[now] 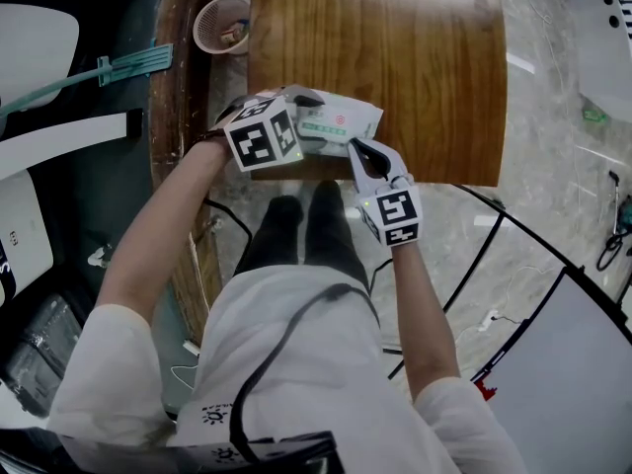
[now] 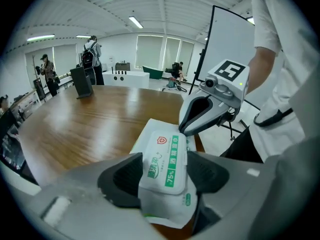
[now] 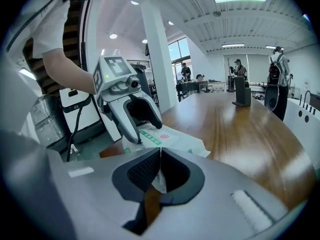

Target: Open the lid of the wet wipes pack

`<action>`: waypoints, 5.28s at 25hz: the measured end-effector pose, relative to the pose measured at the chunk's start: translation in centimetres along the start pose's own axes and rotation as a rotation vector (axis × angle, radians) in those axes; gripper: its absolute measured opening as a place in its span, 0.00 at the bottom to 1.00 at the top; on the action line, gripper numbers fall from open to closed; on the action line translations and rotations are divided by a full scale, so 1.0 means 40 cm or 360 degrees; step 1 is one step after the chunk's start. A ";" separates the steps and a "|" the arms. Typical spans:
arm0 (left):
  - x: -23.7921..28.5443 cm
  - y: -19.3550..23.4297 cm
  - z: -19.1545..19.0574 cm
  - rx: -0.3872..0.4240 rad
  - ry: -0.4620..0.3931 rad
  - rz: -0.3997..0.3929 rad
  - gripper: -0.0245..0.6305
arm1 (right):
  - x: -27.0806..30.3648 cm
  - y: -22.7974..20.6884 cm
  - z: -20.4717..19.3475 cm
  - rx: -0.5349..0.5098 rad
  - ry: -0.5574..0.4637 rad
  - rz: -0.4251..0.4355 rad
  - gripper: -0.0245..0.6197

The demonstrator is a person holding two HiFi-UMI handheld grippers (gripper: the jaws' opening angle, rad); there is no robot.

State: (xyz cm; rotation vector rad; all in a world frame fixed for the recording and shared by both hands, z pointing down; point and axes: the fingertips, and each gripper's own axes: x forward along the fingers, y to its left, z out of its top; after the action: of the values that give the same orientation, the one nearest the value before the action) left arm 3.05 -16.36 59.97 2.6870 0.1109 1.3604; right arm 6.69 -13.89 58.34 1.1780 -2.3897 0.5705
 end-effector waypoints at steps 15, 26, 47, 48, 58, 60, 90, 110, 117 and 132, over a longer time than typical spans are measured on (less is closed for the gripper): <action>-0.019 0.003 0.027 -0.0122 0.0026 -0.0231 0.49 | 0.002 0.002 -0.005 -0.0086 0.0015 -0.0002 0.06; -0.060 0.019 0.058 0.0024 -0.0018 -0.0126 0.48 | -0.001 0.000 -0.006 -0.0061 0.0032 -0.0002 0.06; -0.128 0.161 0.052 -0.0055 -0.0219 0.0345 0.20 | 0.001 0.000 -0.002 -0.0055 0.0049 -0.0022 0.06; -0.127 0.165 0.052 -0.0067 -0.0233 0.0355 0.19 | 0.001 0.000 -0.002 -0.0054 0.0051 -0.0022 0.06; -0.104 0.197 0.036 -0.0212 -0.0302 0.0482 0.14 | -0.001 0.002 0.000 -0.0049 0.0062 -0.0032 0.06; -0.098 0.205 0.034 -0.0230 -0.0307 0.0492 0.14 | 0.000 0.003 0.000 -0.0045 0.0063 -0.0031 0.06; -0.292 0.105 0.095 -0.0291 -0.0623 0.0734 0.20 | -0.108 0.052 0.134 0.0028 -0.0170 -0.0203 0.06; -0.601 -0.106 0.147 -0.0340 -0.1088 0.0922 0.05 | -0.340 0.208 0.408 0.0025 -0.0687 -0.0395 0.05; -0.668 -0.174 0.208 -0.0347 -0.1286 0.0940 0.05 | -0.407 0.210 0.459 0.0014 -0.0783 -0.0396 0.05; -0.647 -0.185 0.238 -0.0395 -0.1306 0.1025 0.05 | -0.421 0.169 0.458 -0.0037 -0.0756 -0.0323 0.05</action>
State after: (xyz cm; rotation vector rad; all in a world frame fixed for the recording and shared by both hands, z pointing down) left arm -4.66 -12.98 32.68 2.9010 -0.9820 0.1943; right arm 7.27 -8.98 33.03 1.6734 -2.5931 0.2104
